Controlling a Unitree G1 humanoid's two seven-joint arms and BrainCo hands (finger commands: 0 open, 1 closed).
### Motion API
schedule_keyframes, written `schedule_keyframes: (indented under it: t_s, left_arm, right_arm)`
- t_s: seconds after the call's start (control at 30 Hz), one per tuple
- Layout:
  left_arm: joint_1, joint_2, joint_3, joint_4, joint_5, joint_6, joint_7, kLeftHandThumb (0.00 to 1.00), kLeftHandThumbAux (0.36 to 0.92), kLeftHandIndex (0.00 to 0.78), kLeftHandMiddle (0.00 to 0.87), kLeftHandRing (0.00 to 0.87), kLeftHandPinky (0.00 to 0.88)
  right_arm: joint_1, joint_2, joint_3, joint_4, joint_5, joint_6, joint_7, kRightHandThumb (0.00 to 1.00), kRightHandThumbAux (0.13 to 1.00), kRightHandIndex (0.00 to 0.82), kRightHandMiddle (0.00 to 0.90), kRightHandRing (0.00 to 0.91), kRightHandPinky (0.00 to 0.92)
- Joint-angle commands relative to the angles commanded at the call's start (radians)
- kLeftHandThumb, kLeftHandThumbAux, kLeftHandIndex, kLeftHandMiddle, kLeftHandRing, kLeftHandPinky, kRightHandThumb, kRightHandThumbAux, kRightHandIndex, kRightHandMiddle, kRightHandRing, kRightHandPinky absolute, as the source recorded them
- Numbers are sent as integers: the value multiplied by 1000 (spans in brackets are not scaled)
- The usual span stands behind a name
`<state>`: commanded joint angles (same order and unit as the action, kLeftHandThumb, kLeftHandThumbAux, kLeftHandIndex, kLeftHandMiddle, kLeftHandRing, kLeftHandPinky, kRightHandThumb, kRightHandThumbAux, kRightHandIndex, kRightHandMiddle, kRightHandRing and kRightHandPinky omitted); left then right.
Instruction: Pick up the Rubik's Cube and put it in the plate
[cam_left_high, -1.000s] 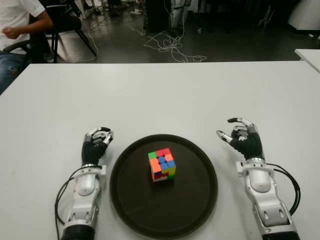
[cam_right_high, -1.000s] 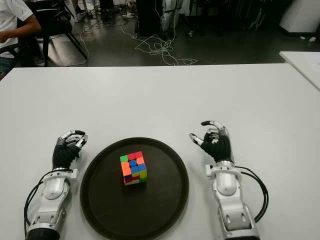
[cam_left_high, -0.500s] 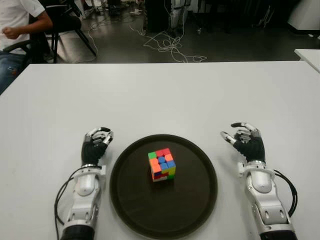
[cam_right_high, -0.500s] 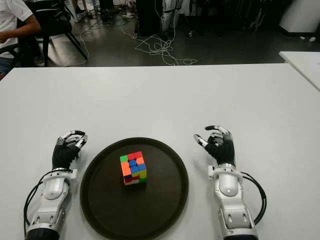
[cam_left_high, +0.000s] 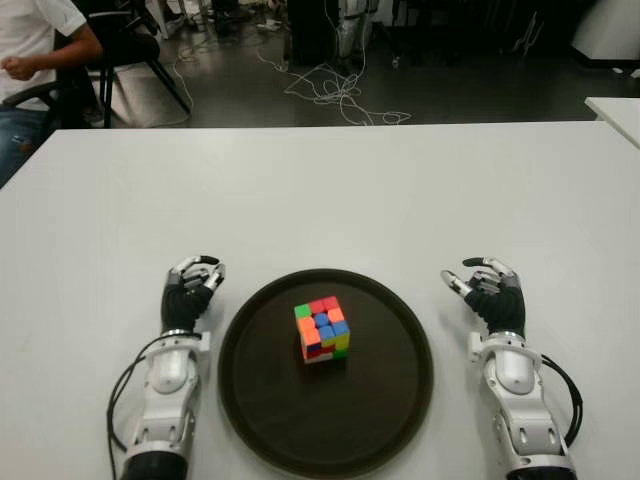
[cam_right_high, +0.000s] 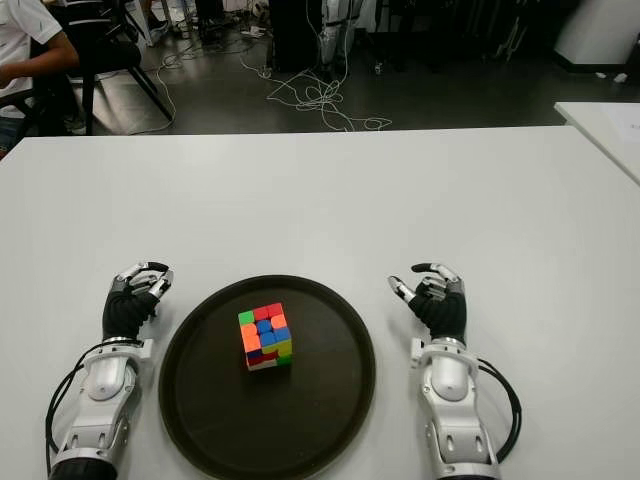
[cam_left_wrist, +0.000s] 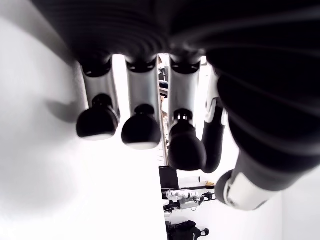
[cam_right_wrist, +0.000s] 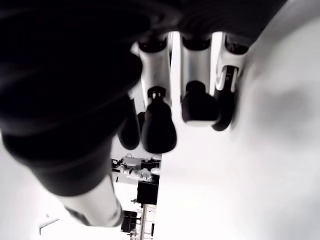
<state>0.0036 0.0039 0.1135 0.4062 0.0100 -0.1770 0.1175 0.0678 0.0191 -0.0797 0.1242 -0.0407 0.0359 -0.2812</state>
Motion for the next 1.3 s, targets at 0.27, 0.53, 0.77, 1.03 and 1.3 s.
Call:
schedule_keyframes:
  t_s: [0.27,0.53,0.77,1.03,1.3]
  left_arm:
    - [1,-8,10,1,-17,-1,-6,704,707,443,815,831,813]
    - [1,2,1,6,-1,-6,-4,702,708,443,814,836,819]
    - [5,-3,0,-1,-1,-16,-1,703,708,443,813,835,820]
    - [11,-3,-4,-17,-2,-7,-7,704,708,443,814,833,815]
    - [11,-5,-4,-23,-2,7,-2,704,708,443,810,830,811]
  right_arm:
    - [1,-3,0,29,-17,-33,1,241,879,742,817,830,827]
    - [13,-5,7,61,-30,-90,17,285,862,768,832,838,837]
    - [52,-8,25,85,-42,-199,43,321,845,770,843,848,846]
    - [62,-18,36,120,-54,-307,60,342,825,754,843,848,846]
    - [59,-19,33,153,-61,-360,67,323,814,727,839,849,845]
